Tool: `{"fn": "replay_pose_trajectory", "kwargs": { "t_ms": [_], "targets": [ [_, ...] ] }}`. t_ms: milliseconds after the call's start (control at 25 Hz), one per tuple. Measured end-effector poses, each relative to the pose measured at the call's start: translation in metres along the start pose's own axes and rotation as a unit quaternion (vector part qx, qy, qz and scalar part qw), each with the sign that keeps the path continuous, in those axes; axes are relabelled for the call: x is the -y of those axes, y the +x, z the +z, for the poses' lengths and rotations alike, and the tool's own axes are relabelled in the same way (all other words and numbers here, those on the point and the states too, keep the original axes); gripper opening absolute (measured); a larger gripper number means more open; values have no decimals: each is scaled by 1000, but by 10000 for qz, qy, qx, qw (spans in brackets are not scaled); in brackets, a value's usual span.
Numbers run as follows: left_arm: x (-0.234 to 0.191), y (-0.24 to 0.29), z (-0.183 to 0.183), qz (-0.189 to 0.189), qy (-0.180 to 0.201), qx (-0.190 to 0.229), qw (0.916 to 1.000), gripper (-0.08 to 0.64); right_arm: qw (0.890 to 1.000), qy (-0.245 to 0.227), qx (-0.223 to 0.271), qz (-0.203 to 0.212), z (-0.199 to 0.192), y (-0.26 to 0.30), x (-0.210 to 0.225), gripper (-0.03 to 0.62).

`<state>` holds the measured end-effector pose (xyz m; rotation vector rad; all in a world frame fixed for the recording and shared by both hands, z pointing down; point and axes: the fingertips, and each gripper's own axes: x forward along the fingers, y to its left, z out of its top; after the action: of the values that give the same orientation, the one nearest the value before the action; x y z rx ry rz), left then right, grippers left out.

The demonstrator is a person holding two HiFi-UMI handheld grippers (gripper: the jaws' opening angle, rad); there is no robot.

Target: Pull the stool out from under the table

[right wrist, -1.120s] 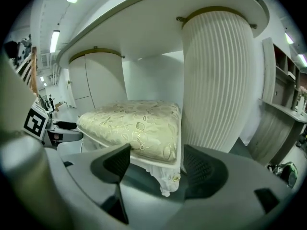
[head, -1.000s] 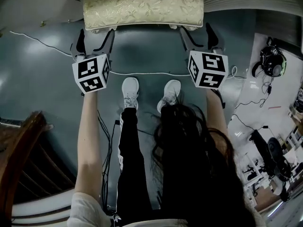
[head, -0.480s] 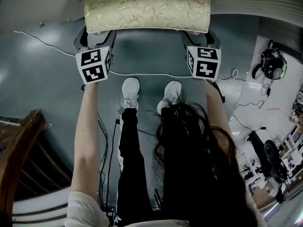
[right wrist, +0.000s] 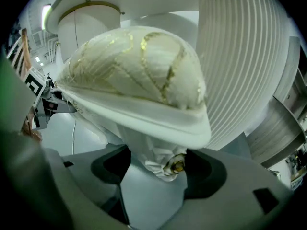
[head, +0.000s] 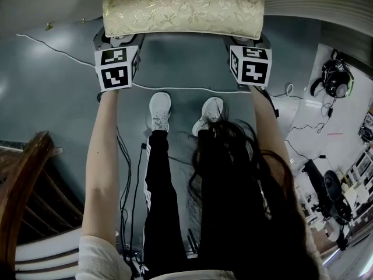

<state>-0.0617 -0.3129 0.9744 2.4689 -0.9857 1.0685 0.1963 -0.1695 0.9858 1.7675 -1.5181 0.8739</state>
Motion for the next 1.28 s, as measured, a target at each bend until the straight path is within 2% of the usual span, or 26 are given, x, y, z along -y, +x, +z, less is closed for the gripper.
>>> {"fn": "replay_pose_trajectory", "kwargs": {
  "t_ms": [680, 1000, 1040, 1280],
  "targets": [
    [1, 0, -3, -116, 112, 27, 9999, 380, 9999, -20, -75, -88, -4, -1, 2, 330],
    [-2, 0, -8, -448, 382, -22, 9983, 377, 9996, -16, -239, -123, -5, -1, -1, 329],
    [-4, -1, -11, -453, 442, -56, 9980, 341, 9996, -33, -232, -129, -6, -2, -2, 328],
    [-10, -6, -23, -572, 581, -90, 9966, 336, 9993, -56, -333, -149, -21, -9, -18, 324]
  ]
}}
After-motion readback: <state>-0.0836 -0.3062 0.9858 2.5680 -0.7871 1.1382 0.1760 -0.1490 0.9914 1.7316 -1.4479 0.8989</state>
